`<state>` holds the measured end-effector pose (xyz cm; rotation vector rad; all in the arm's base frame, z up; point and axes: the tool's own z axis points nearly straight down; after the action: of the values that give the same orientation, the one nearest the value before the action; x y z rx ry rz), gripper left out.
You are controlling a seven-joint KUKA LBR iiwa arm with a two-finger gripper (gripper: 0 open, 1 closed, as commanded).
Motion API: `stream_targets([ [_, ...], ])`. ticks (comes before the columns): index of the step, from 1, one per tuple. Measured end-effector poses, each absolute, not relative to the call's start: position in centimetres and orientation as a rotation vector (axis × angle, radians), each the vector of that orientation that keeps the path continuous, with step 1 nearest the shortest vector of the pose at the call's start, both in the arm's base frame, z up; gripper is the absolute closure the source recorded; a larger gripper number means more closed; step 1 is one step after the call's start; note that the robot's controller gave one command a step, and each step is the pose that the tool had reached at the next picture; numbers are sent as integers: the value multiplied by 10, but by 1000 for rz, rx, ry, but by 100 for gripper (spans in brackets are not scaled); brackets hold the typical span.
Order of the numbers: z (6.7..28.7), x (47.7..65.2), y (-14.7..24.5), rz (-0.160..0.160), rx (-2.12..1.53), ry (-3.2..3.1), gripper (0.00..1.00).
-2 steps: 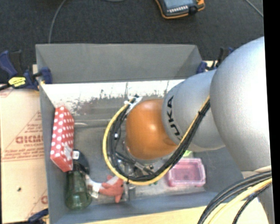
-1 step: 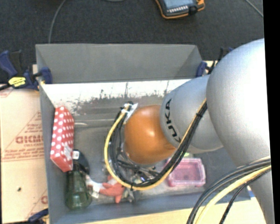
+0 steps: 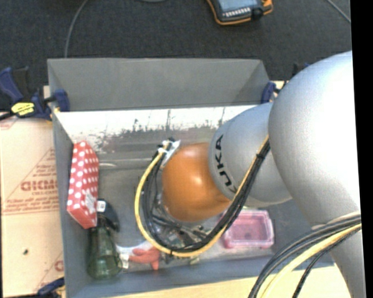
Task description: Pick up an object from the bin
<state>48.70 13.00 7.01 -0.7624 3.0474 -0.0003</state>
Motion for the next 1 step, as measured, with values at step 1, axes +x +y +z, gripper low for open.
stream_targets([
  [1,70,487,130,0,-762,3048,100],
])
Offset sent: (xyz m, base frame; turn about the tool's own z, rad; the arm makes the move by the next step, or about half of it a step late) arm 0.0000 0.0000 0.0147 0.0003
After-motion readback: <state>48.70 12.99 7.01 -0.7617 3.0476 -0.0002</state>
